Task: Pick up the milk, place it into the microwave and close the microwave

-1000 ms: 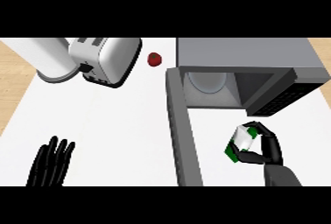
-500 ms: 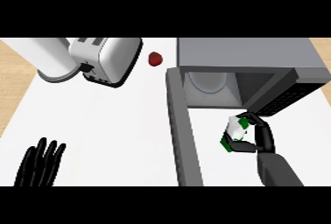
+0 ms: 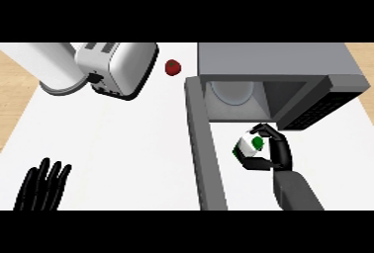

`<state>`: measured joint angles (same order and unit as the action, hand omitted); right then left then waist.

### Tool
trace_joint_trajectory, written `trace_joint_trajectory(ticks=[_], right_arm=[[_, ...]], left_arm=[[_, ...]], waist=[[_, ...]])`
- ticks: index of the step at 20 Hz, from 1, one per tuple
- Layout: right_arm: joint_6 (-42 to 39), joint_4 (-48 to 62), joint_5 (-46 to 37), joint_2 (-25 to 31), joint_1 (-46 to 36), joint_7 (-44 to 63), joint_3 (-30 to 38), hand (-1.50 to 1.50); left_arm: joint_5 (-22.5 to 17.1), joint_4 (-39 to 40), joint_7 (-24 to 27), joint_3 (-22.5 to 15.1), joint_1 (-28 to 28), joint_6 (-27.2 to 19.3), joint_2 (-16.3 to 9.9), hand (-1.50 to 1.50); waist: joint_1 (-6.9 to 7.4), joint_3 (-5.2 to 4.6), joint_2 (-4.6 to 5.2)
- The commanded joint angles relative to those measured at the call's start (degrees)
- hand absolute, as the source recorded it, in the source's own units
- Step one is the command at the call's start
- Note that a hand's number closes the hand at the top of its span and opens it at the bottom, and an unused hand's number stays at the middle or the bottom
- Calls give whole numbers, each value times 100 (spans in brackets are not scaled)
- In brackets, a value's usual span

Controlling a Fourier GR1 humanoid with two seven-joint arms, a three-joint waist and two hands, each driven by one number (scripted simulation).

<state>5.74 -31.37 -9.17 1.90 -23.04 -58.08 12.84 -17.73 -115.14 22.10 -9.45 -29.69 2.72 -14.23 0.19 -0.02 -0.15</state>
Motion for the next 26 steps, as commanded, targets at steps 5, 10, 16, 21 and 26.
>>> trace_joint_trajectory(ticks=[5, 10, 16, 21, 26], right_arm=[[664, -1389, 21, -162, 133, 922, -535, 150], [1339, -1706, 133, -188, -168, 1677, -867, 150], [1512, -1022, 61, -33, -794, 1955, -768, 150], [1997, -171, -429, 263, -1686, 2411, -797, 150], [2491, 918, -658, 529, -2510, 2593, -588, 150]], left_arm=[[242, 74, 161, 22, -171, 153, 146, -150], [-112, 84, 6, 396, -124, 430, 5, -150], [-355, 190, -165, 737, 29, 649, 26, -150], [-104, 748, -7, 654, 524, 548, 215, -150], [-95, 354, -93, 556, 258, 647, 205, -150]], waist=[[0, 0, 1], [17, 1, 7], [46, 4, 21], [96, 4, 49], [229, 9, 89]])
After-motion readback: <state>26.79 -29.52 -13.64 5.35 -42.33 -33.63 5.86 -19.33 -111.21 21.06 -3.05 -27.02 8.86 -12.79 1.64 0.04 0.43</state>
